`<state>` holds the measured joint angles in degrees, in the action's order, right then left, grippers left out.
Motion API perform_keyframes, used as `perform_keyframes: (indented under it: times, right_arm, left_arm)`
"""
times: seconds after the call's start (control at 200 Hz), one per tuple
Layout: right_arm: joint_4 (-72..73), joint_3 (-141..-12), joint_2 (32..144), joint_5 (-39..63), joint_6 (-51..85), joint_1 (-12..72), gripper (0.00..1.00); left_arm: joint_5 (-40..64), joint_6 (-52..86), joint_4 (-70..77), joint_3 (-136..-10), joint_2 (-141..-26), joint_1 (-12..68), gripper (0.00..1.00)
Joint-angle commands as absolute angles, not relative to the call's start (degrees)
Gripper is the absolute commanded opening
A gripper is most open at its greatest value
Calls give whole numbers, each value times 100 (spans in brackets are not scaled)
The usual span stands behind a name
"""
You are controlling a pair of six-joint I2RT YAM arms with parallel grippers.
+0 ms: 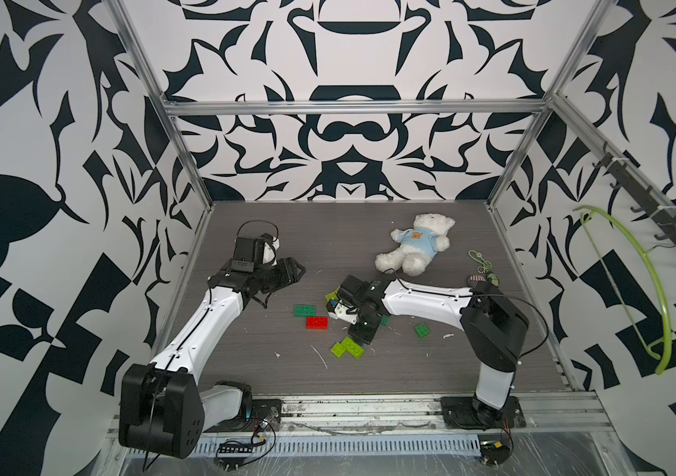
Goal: Assemble a carrot with lego
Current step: Move the lego brick at the center of the board, then place the lego brick at the center of the board.
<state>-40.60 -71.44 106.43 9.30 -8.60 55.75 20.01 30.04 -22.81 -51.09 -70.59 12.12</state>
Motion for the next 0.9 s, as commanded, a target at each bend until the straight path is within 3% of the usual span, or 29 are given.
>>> perform_keyframes:
  times: [0.0,0.145,0.4,0.555,0.705,0.895]
  right_arm:
    - [-3899,-7248,10494,1379,-1460,5992,27]
    - [-4254,-6811,10142,775,-1846,5775,29]
    - [-3894,-6361,9861,624,-2149,5606,32]
    - [-4071,-6521,10194,406,-1982,5555,50]
    - [-4093,-6498,10070,331,-1867,5524,60]
    - [-3948,-6087,8450,770,-328,4654,69]
  left_arm:
    - [2058,2962,-2215,-5085,-7074,1220,61]
    - [2030,2944,-2232,-5089,-7058,1218,61]
    - [2015,2931,-2250,-5150,-7036,1213,61]
    - [2039,2918,-2285,-5168,-7023,1213,61]
    - [2037,2865,-2307,-5186,-7005,1214,61]
    - [2099,2890,-2307,-5176,-6971,1226,61]
